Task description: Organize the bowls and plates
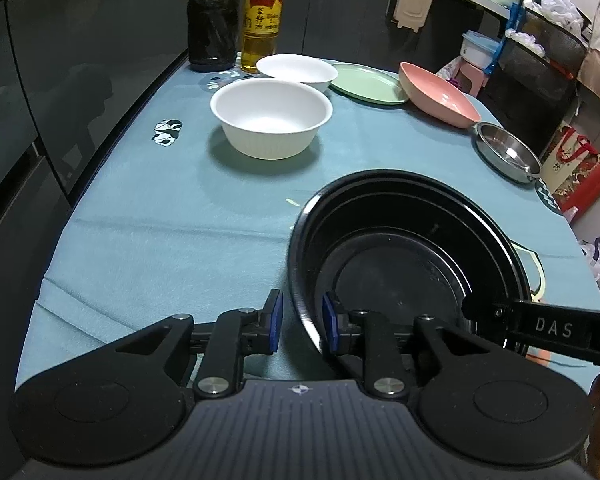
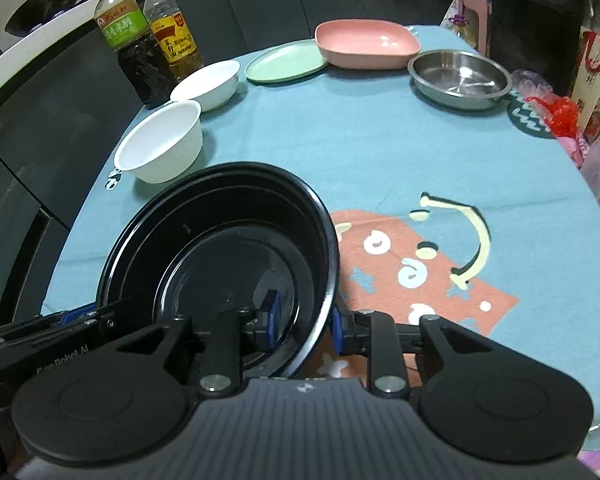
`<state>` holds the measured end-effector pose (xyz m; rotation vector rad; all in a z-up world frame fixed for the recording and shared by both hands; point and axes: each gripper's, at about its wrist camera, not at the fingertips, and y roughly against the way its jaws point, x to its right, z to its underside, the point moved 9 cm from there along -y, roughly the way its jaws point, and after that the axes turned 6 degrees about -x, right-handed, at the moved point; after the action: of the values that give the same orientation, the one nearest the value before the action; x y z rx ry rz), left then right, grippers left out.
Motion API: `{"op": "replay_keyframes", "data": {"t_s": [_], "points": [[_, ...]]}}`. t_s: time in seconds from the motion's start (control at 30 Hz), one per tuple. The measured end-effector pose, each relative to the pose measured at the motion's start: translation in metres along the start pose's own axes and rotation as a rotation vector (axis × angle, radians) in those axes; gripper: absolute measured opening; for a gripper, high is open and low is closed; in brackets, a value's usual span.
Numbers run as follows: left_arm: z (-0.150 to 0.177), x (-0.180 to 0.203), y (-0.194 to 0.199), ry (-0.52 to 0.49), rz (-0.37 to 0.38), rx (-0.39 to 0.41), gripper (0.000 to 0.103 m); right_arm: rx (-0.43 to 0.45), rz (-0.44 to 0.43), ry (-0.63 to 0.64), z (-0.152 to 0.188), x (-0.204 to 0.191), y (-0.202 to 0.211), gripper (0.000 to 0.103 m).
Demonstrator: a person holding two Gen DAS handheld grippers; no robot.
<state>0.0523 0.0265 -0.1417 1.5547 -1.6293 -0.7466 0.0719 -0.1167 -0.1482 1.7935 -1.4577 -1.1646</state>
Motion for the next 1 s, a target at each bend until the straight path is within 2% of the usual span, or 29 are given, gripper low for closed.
{"op": "replay_keyframes", "data": {"t_s": [0.07,0.27,0.5,0.57,0.67,1.0], "points": [[0.0,-0.002,0.002,0.006,0.004,0.006,0.021,0.003,-0.005,-0.008,-0.001,0.002,0.0,0.028],[-0.004,-0.005,0.012,0.016,0.006,0.038,0.021,0.042,-0.01,-0.025,-0.007,0.008,0.008,0.034],[-0.026,-0.021,0.032,0.047,0.01,0.113,0.021,0.108,0.002,-0.016,-0.026,0.014,0.023,0.035],[-0.036,-0.029,0.035,0.07,-0.001,0.136,0.027,0.128,0.01,-0.014,-0.034,0.015,0.026,0.037],[-0.051,-0.043,0.033,0.117,-0.033,0.155,0.028,0.145,0.011,-0.005,-0.046,0.013,0.029,0.037],[-0.093,-0.06,-0.001,0.153,-0.055,0.131,0.028,0.094,-0.048,0.076,-0.086,-0.026,0.005,0.037]]}}
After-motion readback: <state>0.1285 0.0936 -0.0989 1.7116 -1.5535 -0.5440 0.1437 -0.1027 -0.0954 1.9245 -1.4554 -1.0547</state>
